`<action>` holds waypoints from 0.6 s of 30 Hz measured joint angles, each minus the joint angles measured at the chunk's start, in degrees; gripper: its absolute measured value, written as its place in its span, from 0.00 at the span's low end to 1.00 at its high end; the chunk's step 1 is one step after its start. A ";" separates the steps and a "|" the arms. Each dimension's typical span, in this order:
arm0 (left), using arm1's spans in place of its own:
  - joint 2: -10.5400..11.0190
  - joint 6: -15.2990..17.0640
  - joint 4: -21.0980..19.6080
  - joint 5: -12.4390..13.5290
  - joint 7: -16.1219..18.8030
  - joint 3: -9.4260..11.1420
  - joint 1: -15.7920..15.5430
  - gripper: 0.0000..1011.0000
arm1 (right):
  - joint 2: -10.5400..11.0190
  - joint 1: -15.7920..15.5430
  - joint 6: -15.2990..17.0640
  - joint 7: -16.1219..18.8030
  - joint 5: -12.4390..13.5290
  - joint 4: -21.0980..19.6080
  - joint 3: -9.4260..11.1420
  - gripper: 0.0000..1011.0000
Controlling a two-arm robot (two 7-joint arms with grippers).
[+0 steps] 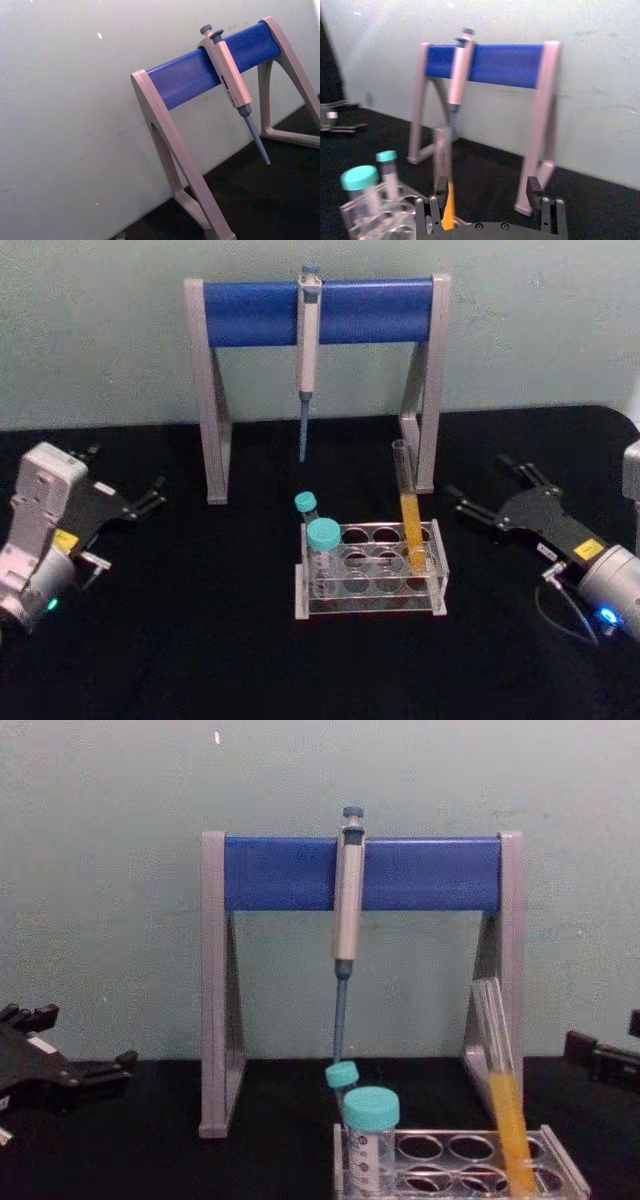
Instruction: Pick up the test tube from the test tube rack, shake it, then place it back into the test tube rack.
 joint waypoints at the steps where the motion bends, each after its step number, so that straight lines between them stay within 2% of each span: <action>1: 0.00 0.00 0.00 0.00 0.00 0.00 0.00 0.99 | -0.34 -0.02 0.27 -0.75 -0.31 0.01 0.20 0.99; 3: 0.00 0.00 0.00 0.00 0.00 0.00 0.00 0.99 | -1.10 0.02 0.77 -2.13 -0.86 0.26 0.52 0.99; 4: 0.00 0.00 0.00 0.00 0.00 0.00 0.00 0.99 | -2.15 0.37 1.32 -3.85 -1.74 0.96 0.80 0.99; 8: 0.00 0.00 0.00 0.00 0.00 0.00 0.00 0.99 | -3.78 1.21 1.44 -5.85 -3.24 2.35 0.95 0.99; 11: 0.00 0.00 0.00 0.00 0.00 0.00 0.00 0.99 | -5.62 2.56 1.26 -8.06 -5.63 4.38 0.75 0.99; 12: 0.00 0.00 0.00 0.00 0.00 0.00 0.00 0.99 | -5.62 2.56 1.26 -8.06 -5.63 4.38 0.75 0.99; 14: 0.00 0.00 0.00 0.00 0.00 0.00 0.00 0.99 | -7.13 3.90 0.70 -9.31 -7.35 6.52 0.46 0.99; 18: 0.00 0.00 0.00 0.00 0.00 0.00 0.00 0.99 | -8.80 5.32 -0.23 -10.35 -8.88 9.17 0.38 0.99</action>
